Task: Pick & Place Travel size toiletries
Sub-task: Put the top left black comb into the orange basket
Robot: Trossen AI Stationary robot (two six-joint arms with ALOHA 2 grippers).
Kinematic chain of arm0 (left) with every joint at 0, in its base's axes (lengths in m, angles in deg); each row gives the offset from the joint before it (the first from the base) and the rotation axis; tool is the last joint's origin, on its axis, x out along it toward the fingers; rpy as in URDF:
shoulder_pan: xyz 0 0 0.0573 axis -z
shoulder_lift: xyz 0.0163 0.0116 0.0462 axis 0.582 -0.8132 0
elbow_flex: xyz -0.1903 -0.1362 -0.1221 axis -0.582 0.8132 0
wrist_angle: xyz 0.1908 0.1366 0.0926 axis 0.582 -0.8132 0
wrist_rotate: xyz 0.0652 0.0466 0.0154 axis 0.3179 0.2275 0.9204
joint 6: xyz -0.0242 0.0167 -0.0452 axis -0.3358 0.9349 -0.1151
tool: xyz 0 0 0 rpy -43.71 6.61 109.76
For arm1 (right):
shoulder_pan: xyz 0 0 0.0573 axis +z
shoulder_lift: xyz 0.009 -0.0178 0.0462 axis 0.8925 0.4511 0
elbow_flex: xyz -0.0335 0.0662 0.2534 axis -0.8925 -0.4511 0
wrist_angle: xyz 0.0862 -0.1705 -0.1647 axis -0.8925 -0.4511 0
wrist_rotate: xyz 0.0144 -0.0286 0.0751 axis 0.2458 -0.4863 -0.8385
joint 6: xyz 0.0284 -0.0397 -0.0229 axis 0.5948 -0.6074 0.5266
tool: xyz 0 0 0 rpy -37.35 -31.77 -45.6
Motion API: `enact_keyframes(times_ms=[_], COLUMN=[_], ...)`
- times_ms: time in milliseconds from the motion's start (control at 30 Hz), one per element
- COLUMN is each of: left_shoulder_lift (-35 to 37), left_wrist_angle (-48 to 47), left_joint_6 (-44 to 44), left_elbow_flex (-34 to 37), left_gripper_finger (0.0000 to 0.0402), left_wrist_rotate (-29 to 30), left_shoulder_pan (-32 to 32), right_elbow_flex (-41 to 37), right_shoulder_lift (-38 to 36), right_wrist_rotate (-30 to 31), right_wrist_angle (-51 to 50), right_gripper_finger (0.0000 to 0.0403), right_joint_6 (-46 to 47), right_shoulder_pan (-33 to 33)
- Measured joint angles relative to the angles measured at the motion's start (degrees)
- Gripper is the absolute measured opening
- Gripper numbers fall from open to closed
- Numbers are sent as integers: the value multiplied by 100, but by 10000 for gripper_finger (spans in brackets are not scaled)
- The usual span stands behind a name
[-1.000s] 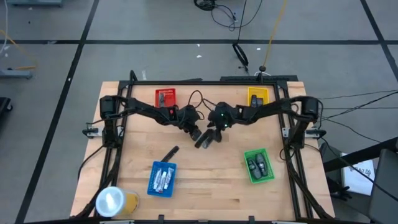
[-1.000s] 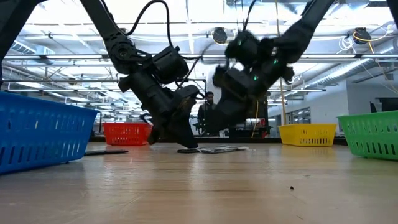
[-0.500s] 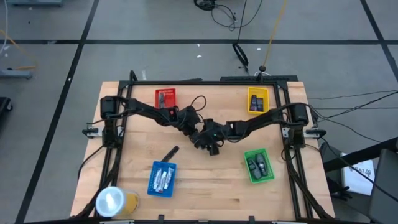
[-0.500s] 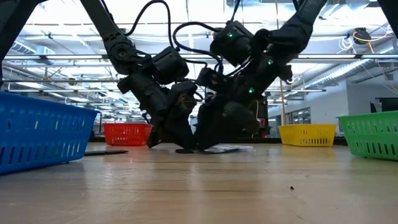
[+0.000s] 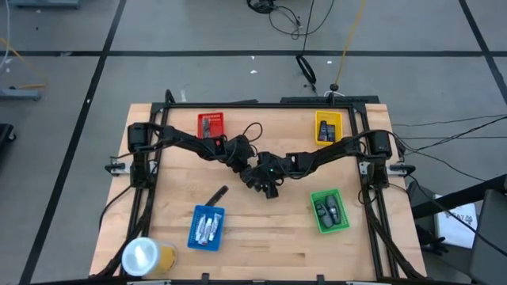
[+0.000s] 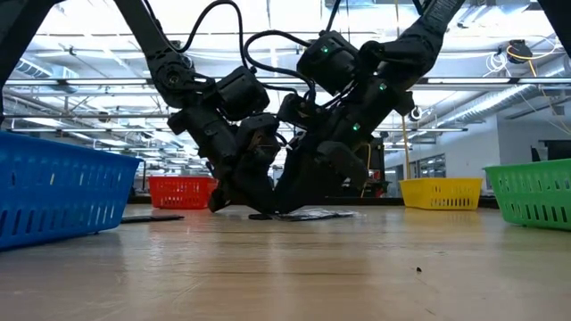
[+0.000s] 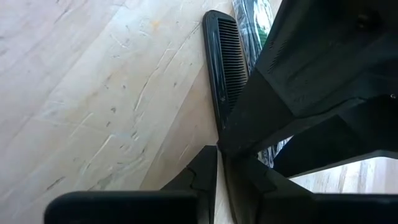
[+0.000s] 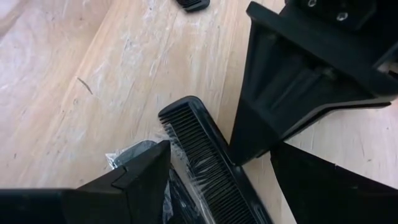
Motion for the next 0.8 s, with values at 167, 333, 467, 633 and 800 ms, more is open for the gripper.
enact_keyframes(times_ms=[167, 333, 467, 633, 800], left_shoulder_lift=[0, -42, -35, -26, 66], left_wrist_angle=[-3, 347, 519, 407, 176], left_joint_6=[-32, -236, -299, -177, -127], left_elbow_flex=[-4, -58, -22, -31, -16], left_gripper_finger=[37, 37, 38, 38, 54], left_wrist_rotate=[-156, -1341, -1768, -1709, -2033], left_shoulder_pan=[2, 58, 75, 57, -117], right_elbow_flex=[1, 14, 16, 10, 10], right_shoulder_lift=[6, 31, 30, 28, 25], right_wrist_rotate=[22, 155, 176, 132, 118], right_wrist_angle=[-6, 3, -44, -41, -85], right_gripper_finger=[270, 269, 269, 269, 269], right_joint_6=[33, 157, 126, 124, 116], right_shoulder_pan=[-6, -45, -59, -74, -63])
